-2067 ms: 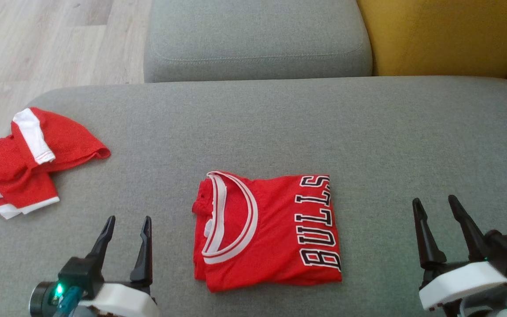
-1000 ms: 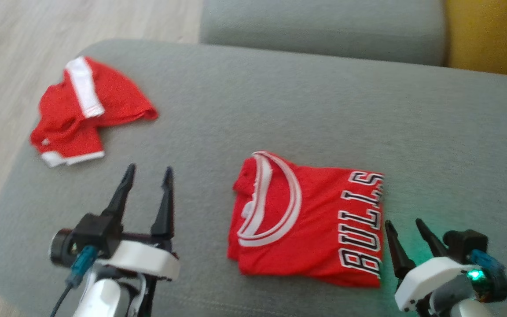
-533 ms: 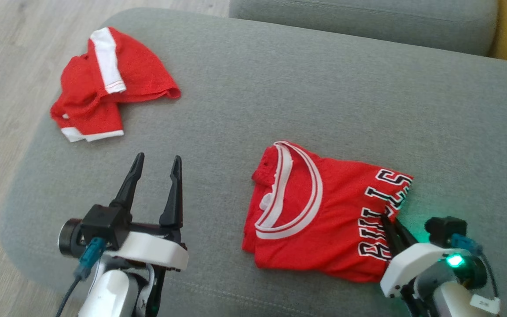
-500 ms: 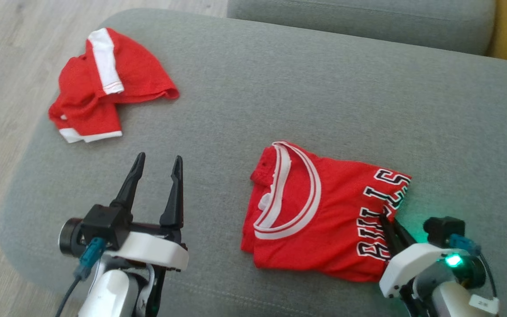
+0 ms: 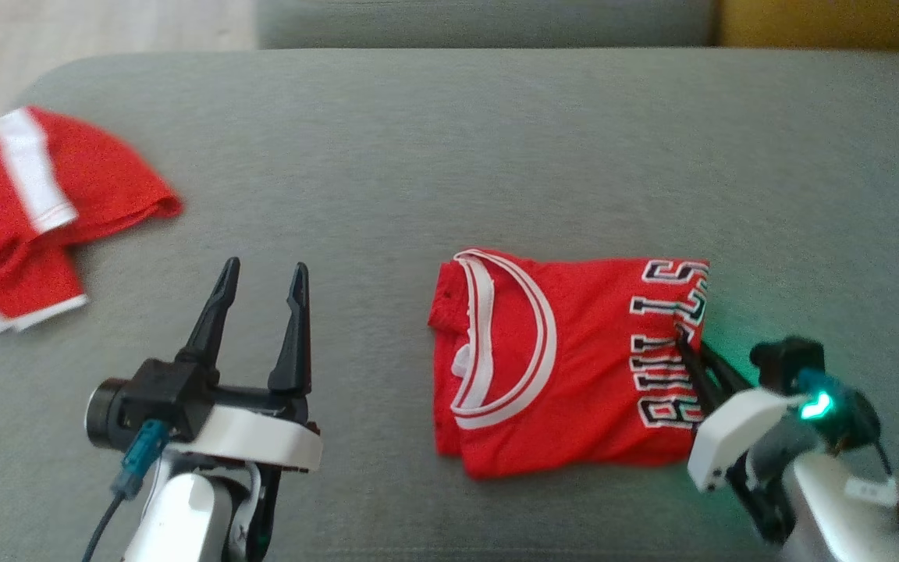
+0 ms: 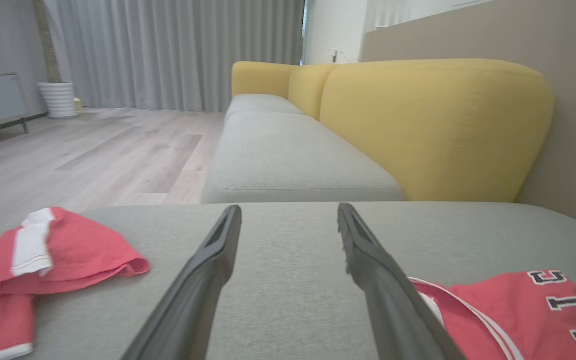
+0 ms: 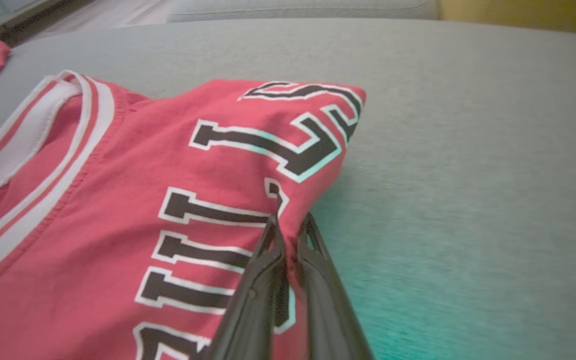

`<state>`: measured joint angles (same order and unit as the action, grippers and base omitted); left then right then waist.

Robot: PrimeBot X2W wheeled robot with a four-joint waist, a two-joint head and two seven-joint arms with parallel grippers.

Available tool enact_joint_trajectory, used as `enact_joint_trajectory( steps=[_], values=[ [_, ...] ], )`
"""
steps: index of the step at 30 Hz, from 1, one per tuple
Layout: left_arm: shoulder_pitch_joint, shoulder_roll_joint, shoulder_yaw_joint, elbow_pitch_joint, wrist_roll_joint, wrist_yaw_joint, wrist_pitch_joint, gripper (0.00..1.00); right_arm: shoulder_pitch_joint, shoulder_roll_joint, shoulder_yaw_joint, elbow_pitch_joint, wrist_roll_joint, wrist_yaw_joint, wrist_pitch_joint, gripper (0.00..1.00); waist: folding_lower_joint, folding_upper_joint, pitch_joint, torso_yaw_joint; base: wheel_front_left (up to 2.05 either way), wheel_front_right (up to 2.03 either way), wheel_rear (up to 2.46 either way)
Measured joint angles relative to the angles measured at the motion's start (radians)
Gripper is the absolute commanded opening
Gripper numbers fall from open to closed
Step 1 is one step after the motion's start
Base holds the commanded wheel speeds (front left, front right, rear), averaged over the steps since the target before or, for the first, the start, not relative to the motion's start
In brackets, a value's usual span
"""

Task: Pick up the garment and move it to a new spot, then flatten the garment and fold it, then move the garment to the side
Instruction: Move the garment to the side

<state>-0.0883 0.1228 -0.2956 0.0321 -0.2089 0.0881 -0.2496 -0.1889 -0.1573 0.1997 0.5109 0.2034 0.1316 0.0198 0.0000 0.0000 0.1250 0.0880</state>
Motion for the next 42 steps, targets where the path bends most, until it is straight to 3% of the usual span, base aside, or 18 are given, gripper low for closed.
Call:
enact_joint_trajectory(
  steps=[8,14,24,32,33,34,35,36,42],
  values=[
    [-0.018,-0.002,-0.001,-0.025,0.016,-0.024,0.000,1.00,-0.157,-0.114,-0.005,0.003,-0.004,0.000,0.019,0.00,0.0000,0.0000,0.044,-0.157,0.00,0.00,0.00],
    [-0.104,-0.002,-0.016,-0.027,0.032,-0.045,0.000,1.00,-0.322,-0.216,-0.069,0.058,-0.003,0.000,0.020,0.00,0.0000,0.0000,0.133,-0.218,0.00,0.00,0.00],
    [-0.206,-0.005,-0.049,-0.022,0.060,-0.081,-0.007,1.00,-0.441,-0.350,-0.151,0.139,-0.009,0.000,0.020,0.00,0.0001,0.0000,0.265,-0.257,0.00,0.00,0.00],
    [-0.253,-0.007,-0.054,-0.012,0.067,-0.098,-0.007,1.00,-0.512,-0.359,-0.203,0.215,-0.028,0.000,0.014,0.00,0.0002,0.0000,0.320,-0.254,0.00,0.00,0.00],
    [-0.258,-0.007,-0.056,-0.010,0.067,-0.099,-0.007,1.00,-0.520,-0.358,-0.210,0.230,-0.030,0.000,0.008,0.06,0.0001,0.0000,0.324,-0.252,0.00,0.00,0.00],
    [-0.264,-0.008,-0.057,-0.008,0.067,-0.100,-0.007,1.00,-0.524,-0.357,-0.220,0.245,-0.031,0.000,0.004,0.40,0.0002,0.0000,0.327,-0.249,0.00,0.00,0.00],
    [-0.268,-0.008,-0.057,-0.008,0.067,-0.106,-0.007,1.00,-0.530,-0.354,-0.230,0.260,-0.034,0.000,-0.003,0.85,0.0002,0.0000,0.330,-0.247,0.00,0.00,0.00],
    [-0.270,-0.008,-0.057,-0.008,0.069,-0.106,-0.007,1.00,-0.536,-0.350,-0.241,0.275,-0.042,0.000,-0.004,1.00,0.0002,0.0000,0.331,-0.245,0.00,0.00,0.00],
    [-0.270,-0.008,-0.049,0.004,0.071,-0.106,-0.007,1.00,-0.563,-0.325,-0.280,0.336,-0.062,0.000,-0.056,1.00,0.0001,0.0000,0.320,-0.242,0.00,0.00,0.00]
  ],
)
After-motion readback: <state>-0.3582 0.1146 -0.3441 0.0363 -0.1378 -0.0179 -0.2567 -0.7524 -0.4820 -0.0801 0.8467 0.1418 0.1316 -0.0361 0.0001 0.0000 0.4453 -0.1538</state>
